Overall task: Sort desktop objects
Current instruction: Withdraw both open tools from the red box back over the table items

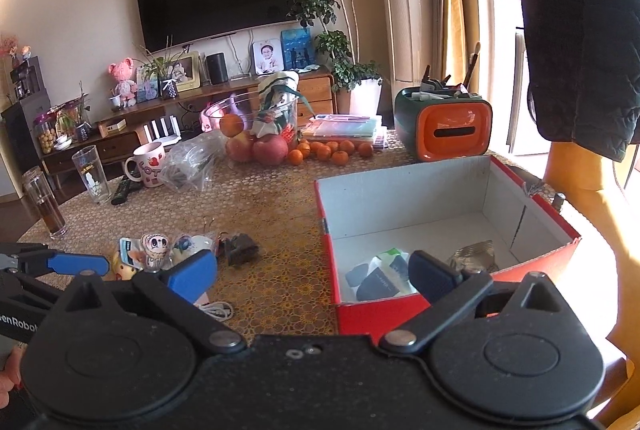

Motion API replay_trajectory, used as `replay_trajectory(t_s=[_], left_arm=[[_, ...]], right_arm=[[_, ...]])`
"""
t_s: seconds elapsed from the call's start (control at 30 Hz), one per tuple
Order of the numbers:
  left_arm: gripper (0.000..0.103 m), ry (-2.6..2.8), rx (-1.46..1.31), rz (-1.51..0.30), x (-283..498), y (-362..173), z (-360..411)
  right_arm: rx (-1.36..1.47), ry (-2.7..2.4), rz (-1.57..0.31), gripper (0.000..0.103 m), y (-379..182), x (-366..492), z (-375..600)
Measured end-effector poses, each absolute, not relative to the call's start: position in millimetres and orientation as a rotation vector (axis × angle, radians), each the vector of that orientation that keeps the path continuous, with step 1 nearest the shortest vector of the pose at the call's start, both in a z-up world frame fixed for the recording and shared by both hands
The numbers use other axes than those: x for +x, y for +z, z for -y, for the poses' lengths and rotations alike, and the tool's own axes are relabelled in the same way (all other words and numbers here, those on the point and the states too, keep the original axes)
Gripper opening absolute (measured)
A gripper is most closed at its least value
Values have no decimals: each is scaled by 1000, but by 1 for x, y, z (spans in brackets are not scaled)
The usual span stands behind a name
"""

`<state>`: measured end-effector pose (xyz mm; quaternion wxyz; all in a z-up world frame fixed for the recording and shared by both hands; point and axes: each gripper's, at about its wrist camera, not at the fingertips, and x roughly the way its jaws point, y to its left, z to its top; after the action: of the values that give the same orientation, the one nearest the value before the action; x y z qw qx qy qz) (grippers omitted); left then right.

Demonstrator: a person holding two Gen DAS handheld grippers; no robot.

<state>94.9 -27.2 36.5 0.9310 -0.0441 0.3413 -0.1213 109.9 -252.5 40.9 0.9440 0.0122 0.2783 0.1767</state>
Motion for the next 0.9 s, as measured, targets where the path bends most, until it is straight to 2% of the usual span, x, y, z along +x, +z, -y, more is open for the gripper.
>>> replay_trajectory(t_s=[0.9], left_arm=[[103, -81, -128, -679, 62, -1, -70]], right_arm=[[-51, 437, -621, 102, 10, 107, 160]])
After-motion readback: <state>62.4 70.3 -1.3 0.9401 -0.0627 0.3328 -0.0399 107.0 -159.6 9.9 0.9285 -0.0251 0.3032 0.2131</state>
